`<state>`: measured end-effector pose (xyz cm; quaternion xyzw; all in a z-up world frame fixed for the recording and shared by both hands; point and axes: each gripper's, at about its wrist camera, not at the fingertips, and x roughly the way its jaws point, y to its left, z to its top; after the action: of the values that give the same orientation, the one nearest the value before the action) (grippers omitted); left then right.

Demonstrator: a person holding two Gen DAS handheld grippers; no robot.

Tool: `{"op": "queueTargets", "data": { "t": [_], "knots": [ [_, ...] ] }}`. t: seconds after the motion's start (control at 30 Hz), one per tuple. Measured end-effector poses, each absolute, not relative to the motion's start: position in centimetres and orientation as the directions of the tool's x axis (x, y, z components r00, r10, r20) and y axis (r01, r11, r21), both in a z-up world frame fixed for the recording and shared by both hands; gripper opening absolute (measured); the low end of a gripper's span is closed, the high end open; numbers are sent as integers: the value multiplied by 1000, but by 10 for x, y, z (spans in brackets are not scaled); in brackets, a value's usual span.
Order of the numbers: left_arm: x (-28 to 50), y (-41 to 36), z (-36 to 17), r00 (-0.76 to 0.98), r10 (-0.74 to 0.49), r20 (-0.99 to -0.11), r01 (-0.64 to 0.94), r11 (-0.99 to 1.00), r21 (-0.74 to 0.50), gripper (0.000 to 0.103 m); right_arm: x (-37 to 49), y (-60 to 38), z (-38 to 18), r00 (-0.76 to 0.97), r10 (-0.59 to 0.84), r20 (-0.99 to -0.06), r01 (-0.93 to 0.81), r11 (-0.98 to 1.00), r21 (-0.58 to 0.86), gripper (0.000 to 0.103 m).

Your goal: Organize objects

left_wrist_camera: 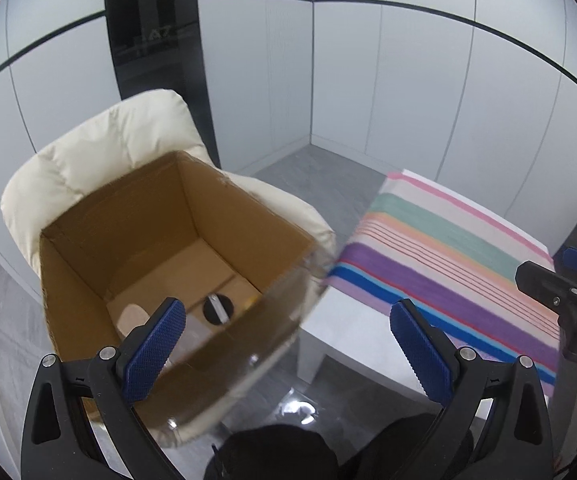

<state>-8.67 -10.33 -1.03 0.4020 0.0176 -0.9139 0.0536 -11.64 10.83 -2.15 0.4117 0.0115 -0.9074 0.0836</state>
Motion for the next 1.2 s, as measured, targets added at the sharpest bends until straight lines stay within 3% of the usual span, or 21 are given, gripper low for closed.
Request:
{"op": "queueTargets", "data": {
  "t": [0.63, 1.2],
  "knots": [
    [-33, -58, -16, -588, -59, -807, 87, -996, 10, 103, -36, 165, -28, -588, -101, -802, 73, -995, 72, 103],
    [-12, -25, -9, -607, -35, -794, 28, -999, 23, 103, -9, 191, -30, -583, -54, -811, 29, -999, 46, 103]
  ]
}}
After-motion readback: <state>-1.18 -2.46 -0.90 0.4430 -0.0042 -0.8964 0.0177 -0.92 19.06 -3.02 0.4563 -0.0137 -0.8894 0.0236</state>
